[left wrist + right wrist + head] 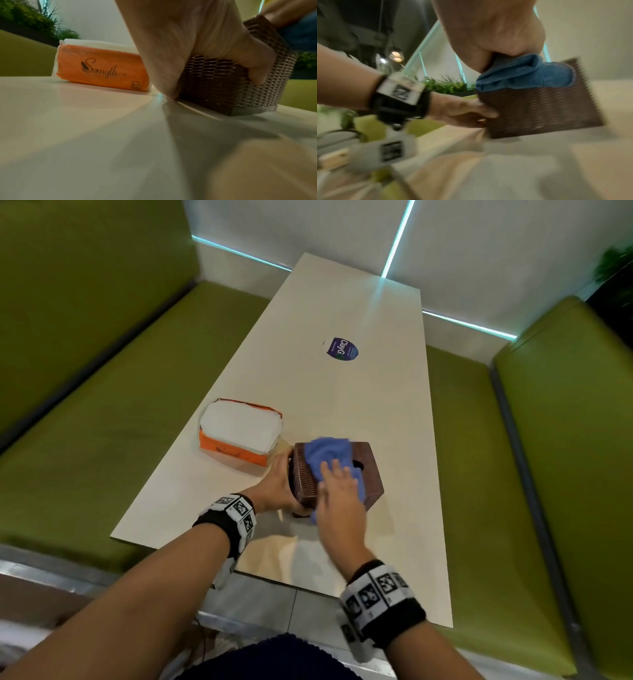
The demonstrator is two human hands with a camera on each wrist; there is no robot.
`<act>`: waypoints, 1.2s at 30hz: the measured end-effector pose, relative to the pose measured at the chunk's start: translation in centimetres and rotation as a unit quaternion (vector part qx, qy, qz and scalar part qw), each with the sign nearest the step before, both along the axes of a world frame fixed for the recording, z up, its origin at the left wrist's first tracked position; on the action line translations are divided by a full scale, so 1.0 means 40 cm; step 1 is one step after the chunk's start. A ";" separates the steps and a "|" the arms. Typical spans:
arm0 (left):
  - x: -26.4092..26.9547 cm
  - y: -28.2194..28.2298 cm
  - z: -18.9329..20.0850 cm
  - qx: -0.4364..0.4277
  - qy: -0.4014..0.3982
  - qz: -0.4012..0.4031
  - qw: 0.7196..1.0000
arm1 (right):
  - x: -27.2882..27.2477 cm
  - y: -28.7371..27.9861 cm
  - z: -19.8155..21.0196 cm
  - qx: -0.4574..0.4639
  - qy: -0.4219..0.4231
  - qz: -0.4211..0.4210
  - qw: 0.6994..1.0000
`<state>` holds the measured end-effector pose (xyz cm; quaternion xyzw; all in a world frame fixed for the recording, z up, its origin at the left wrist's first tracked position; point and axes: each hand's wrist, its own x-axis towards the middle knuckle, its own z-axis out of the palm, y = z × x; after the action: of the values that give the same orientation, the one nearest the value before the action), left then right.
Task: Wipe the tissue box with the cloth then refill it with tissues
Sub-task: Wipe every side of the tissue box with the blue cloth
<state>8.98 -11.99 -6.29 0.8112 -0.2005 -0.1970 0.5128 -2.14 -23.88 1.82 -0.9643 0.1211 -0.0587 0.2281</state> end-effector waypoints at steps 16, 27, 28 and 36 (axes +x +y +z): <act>0.006 -0.006 -0.022 0.066 0.068 -0.023 0.995 | 0.036 0.047 -0.018 -0.018 -0.063 0.069 0.996; 0.000 0.010 -0.016 0.002 0.029 -0.002 1.000 | 0.131 -0.145 0.054 -0.008 0.032 -0.044 0.999; -0.005 0.009 0.001 0.008 0.031 0.003 0.999 | 0.113 -0.136 0.051 -0.033 0.045 -0.054 0.997; -0.023 0.002 0.038 0.027 0.040 -0.025 0.999 | 0.086 0.038 0.022 -0.026 0.026 0.083 0.996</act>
<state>8.05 -11.89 -4.77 0.8106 -0.1942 -0.2475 0.4938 1.30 -22.35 2.71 -0.9777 0.0446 -0.0178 0.2044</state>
